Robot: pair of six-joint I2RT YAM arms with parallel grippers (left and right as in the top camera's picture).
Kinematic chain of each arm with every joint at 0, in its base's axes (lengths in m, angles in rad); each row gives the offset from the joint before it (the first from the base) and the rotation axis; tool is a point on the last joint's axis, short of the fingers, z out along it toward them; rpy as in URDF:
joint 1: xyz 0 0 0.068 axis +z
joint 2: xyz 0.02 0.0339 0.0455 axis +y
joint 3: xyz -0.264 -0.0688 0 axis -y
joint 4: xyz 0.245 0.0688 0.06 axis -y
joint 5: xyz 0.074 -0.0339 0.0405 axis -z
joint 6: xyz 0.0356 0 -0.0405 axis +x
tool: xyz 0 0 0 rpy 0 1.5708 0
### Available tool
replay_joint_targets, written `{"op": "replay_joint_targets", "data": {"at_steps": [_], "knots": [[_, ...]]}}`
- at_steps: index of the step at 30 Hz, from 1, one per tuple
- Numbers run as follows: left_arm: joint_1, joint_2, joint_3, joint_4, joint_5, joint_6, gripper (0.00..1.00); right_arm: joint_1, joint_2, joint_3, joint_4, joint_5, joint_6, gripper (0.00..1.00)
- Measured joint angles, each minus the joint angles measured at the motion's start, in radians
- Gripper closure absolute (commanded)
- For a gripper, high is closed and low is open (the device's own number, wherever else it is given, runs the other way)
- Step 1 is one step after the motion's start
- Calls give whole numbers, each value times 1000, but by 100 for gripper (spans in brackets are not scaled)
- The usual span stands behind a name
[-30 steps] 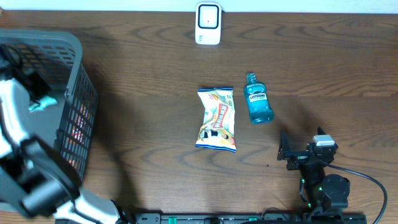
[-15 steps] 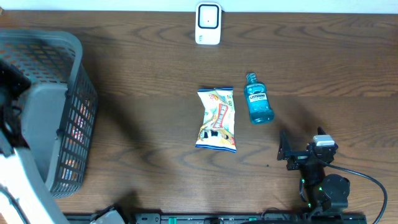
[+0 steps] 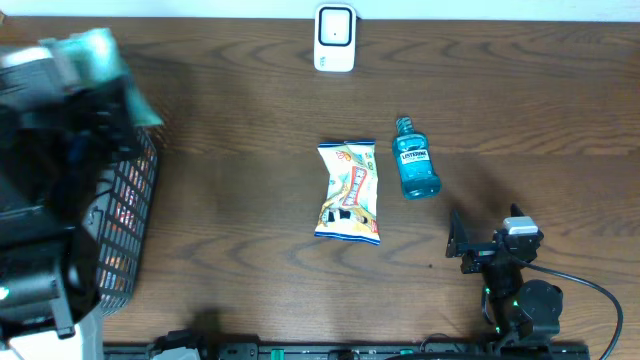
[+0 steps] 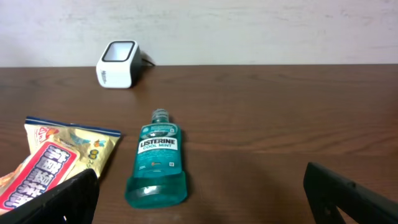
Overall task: Scan the item barcode
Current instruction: 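Carry the wet-wipes pack toward the scanner with the left gripper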
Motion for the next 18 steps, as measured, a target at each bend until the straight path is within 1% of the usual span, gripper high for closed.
{"op": "replay_joint_targets", "data": {"at_steps": [4,11,18], "knots": [[-130,29,0,-1,2,0,89,0,0,0,0,0,0,1],[-307,116,0,-26,-7,0,89,0,0,0,0,0,0,1],[-459,241,0,-64,-108,-4,89,0,0,0,0,0,0,1]]}}
